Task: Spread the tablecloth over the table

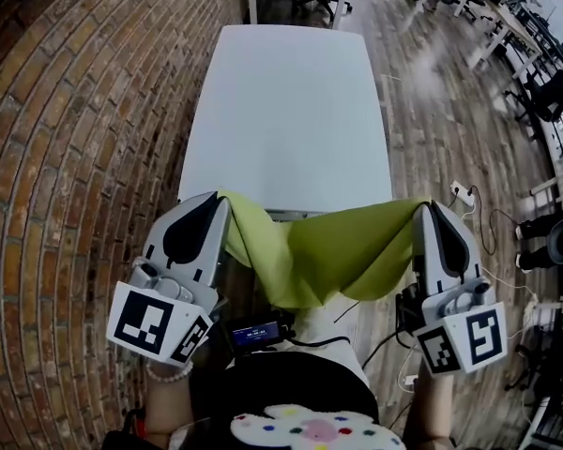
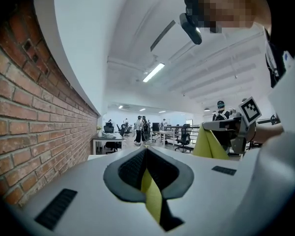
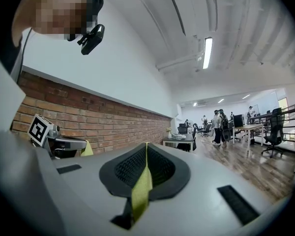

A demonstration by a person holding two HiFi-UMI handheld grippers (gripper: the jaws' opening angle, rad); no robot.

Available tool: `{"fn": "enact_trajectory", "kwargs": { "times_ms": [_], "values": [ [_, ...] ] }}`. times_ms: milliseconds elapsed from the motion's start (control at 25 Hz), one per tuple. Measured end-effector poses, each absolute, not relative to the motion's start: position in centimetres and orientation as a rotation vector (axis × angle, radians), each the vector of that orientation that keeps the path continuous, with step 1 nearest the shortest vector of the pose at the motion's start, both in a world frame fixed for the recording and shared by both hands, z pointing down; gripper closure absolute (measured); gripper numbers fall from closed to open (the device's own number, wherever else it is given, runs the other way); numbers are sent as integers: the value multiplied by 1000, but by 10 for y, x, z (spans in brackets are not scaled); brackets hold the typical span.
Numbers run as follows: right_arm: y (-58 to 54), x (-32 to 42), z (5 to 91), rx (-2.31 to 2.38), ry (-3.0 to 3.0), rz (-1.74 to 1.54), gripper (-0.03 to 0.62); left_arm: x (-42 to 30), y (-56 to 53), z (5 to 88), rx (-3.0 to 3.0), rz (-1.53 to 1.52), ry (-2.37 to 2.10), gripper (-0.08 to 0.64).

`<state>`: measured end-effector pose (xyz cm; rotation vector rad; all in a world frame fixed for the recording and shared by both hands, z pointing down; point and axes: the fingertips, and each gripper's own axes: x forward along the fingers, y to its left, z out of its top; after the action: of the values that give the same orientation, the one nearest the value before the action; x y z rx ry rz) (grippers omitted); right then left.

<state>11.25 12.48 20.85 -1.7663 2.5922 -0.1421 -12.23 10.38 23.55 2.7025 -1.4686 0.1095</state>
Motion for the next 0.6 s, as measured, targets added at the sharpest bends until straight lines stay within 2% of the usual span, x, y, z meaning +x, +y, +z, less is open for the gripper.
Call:
{"fn": "enact_trajectory", "kwargs": {
  "times_ms": [600],
  "values": [
    [86,209,221,-1974,2535,-89,558,-173,71,211,2565,153,-1868,545]
  ]
}}
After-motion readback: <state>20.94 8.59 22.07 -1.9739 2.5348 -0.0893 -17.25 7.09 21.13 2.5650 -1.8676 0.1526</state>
